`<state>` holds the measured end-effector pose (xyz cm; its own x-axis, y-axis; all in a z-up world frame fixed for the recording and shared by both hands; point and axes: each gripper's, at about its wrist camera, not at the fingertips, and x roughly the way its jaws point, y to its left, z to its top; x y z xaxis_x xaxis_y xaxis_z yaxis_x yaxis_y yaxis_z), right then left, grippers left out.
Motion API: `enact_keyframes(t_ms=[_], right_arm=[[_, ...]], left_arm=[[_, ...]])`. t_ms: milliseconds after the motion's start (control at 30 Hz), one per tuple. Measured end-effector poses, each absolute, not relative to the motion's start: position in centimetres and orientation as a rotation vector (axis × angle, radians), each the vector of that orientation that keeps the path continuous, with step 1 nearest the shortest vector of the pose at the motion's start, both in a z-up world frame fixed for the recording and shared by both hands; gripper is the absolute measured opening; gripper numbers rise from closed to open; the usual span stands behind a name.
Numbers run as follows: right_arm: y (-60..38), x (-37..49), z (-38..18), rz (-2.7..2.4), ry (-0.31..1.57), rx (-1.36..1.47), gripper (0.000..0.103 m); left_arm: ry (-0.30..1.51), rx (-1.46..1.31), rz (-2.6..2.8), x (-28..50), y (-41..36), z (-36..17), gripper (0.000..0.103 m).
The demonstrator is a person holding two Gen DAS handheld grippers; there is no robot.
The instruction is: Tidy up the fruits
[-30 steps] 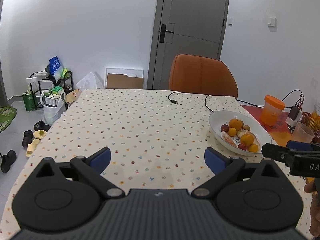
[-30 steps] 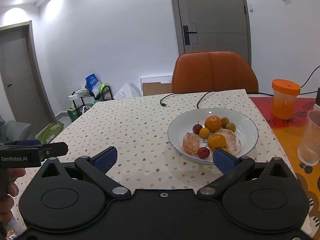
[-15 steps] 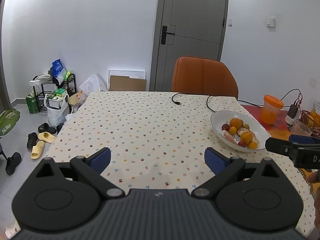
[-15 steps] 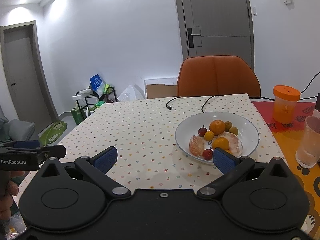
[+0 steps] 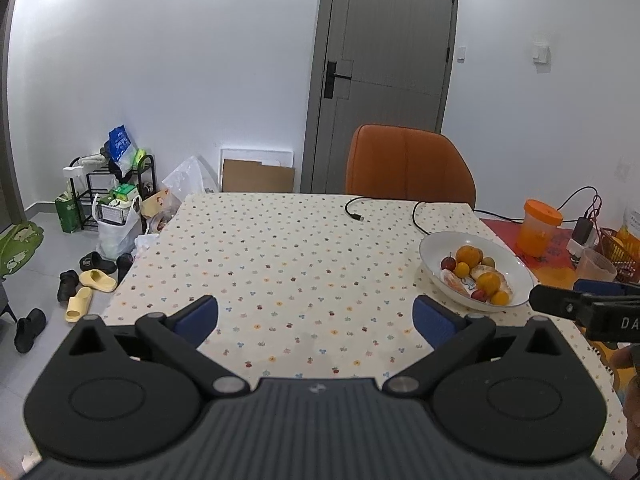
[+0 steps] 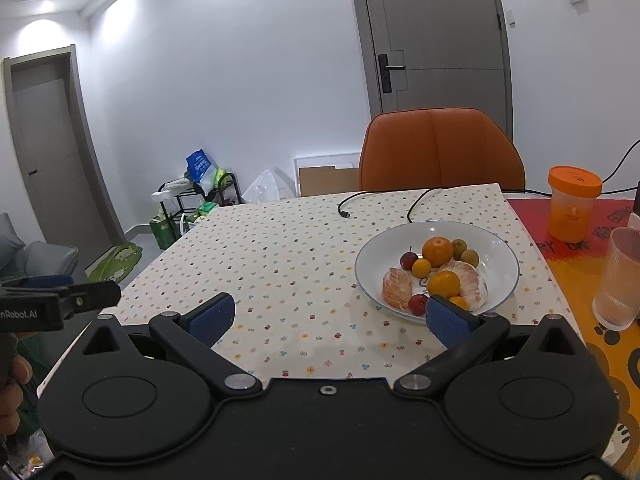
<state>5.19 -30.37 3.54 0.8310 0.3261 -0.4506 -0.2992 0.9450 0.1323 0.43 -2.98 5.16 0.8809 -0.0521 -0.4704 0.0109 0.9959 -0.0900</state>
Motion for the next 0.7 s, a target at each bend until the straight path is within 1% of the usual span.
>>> enact_keyframes(t_ms=[700], right_arm=[[-30.34, 5.18, 3.33, 0.335, 0.497, 0.050, 0.103]], left_arm=[[0.521, -0.089, -0.012, 0.71, -2.63, 4.59, 0.103]])
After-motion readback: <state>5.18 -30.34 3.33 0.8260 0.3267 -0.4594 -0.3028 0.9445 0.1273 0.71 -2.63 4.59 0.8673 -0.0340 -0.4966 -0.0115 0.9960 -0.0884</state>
